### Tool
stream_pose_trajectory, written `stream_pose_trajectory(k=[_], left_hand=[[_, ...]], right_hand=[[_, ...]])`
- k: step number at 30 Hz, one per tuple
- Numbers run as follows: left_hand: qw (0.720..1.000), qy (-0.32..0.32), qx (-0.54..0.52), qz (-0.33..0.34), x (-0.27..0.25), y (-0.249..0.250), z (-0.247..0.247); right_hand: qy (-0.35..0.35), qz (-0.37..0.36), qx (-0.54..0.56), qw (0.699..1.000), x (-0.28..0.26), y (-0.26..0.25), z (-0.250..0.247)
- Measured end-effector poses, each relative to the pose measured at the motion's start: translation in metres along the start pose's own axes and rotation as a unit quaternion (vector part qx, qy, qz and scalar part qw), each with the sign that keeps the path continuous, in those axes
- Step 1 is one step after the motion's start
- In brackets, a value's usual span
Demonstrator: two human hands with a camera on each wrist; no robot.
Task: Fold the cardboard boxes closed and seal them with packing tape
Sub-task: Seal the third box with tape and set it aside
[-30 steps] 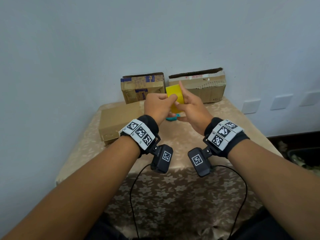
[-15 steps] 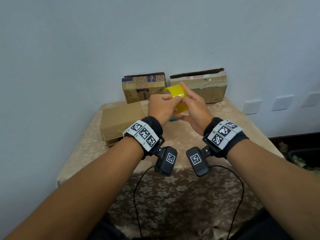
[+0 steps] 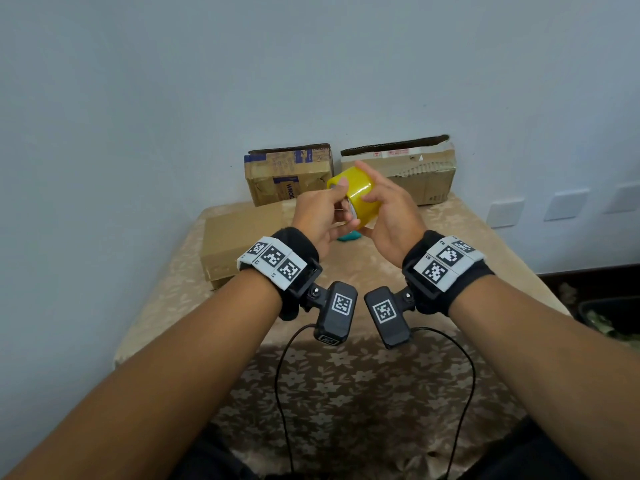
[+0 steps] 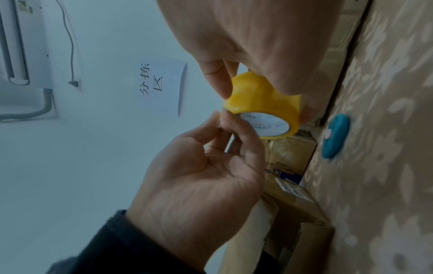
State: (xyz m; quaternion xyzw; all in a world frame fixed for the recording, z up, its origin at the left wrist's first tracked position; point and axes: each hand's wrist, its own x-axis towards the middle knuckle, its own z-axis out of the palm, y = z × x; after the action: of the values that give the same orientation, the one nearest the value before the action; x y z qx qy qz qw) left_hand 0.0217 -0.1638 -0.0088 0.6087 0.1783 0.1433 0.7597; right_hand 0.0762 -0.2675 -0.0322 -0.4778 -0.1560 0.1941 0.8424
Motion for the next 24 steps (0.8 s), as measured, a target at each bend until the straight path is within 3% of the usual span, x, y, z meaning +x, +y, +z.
stream_pose_trajectory(k=[16, 21, 24], left_hand=[[1.0, 0.006, 0.011, -0.004, -0.0015, -0.0044, 0.0028], [0.999, -0.027, 0.041, 0.012, -0.0046, -0.0028, 0.0069], [0.999, -0.004, 0.036, 0.012, -0.0037, 0.0015, 0.0083]], right_hand=[[0.053, -0.01, 0.026, 0.998, 0.0022, 0.0028, 0.0051], [0.082, -0.035, 0.021, 0.996, 0.0016, 0.0056, 0.0015], [0.054, 0.013, 0.036, 0.998, 0.0028, 0.004, -0.0003]])
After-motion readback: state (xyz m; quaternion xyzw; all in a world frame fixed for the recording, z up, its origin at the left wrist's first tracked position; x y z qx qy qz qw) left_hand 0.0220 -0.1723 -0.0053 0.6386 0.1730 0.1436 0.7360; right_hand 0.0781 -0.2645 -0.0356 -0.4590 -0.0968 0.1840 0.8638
